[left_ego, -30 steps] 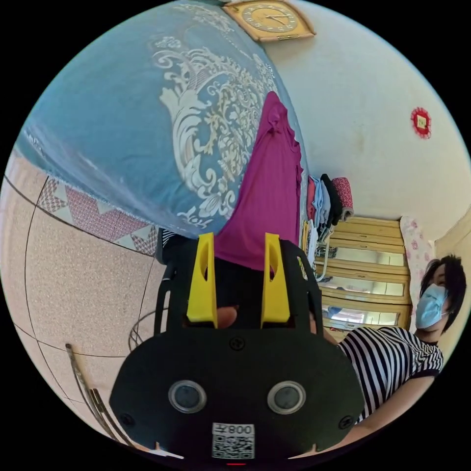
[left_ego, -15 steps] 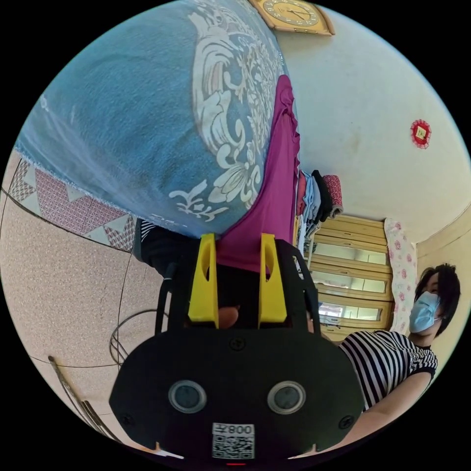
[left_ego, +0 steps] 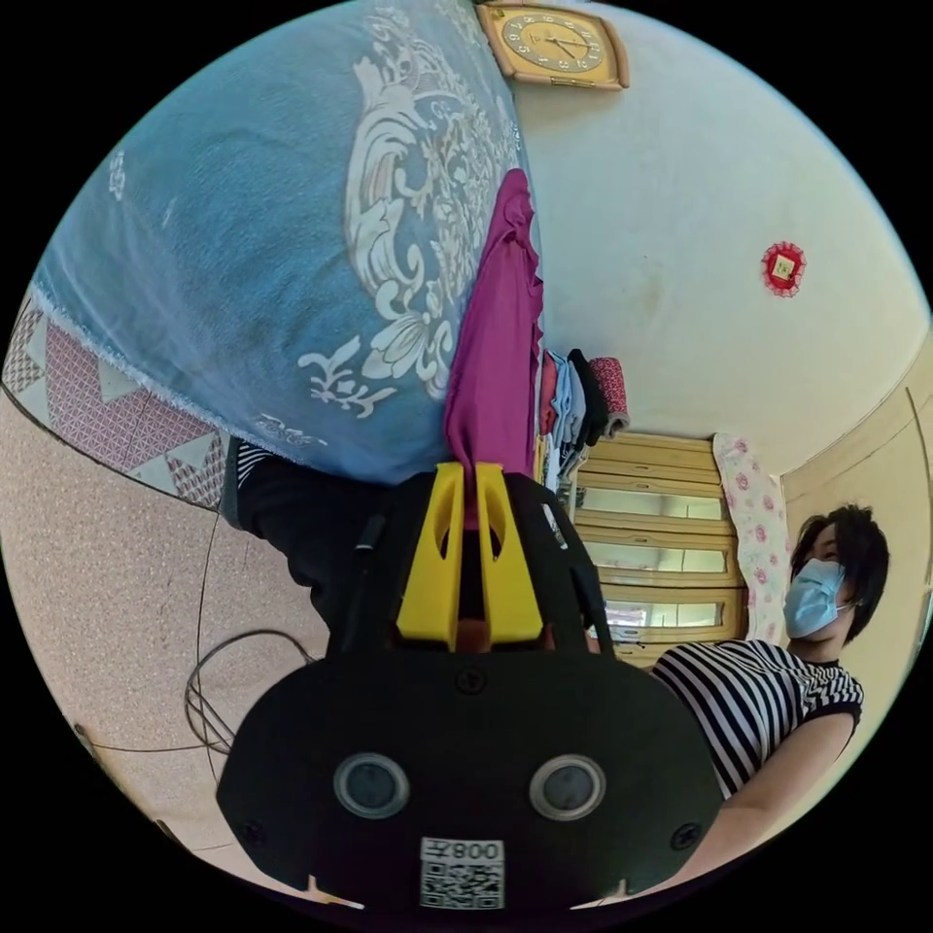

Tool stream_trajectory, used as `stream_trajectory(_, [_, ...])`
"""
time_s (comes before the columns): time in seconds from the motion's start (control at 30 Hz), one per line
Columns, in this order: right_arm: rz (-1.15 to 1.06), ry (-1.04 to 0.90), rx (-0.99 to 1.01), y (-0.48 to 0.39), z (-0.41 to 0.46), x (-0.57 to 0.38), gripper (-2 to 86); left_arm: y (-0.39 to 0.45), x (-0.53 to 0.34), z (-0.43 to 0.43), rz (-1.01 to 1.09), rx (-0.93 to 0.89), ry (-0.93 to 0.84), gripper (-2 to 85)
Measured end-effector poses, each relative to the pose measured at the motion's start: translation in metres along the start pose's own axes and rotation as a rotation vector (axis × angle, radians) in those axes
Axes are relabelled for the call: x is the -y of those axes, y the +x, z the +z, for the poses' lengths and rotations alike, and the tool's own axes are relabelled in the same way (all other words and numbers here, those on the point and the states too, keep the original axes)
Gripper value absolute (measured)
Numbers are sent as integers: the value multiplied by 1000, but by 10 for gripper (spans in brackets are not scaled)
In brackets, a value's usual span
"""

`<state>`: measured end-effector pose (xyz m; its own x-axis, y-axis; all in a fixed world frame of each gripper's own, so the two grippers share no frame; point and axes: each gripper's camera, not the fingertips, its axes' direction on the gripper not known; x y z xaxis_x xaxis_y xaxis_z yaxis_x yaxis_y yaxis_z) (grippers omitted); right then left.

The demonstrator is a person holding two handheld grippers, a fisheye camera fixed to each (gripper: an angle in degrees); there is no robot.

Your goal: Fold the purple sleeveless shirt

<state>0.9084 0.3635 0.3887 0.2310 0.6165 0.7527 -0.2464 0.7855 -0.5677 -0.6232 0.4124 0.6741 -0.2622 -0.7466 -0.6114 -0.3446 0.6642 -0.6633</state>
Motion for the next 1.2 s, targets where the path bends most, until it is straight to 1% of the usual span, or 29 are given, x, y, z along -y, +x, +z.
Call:
stream_trajectory(0.23, [-4,25,18,-4,-9,-9,10,5,-22,-14,-1,-7,-31,52])
stream_trajectory(0.4, [-19,24,28,-10,-14,-16,9,12,-38,-20,-7,30,-30,30])
stream_trajectory(0.5, [-41,27,48,-19,-18,-21,8,21,-48,-27,3,5,-14,23])
stream_trajectory(0.73, [-154,49,106,-57,-34,-30,6,61,-69,-52,76,-52,25,18])
stream_trajectory(0.93, [-247,42,112,-91,-46,-40,6,100,-88,-64,160,-85,14,18])
stream_trajectory(1.2, [-266,3,96,-106,-54,-66,7,126,-135,-74,152,-93,-26,18])
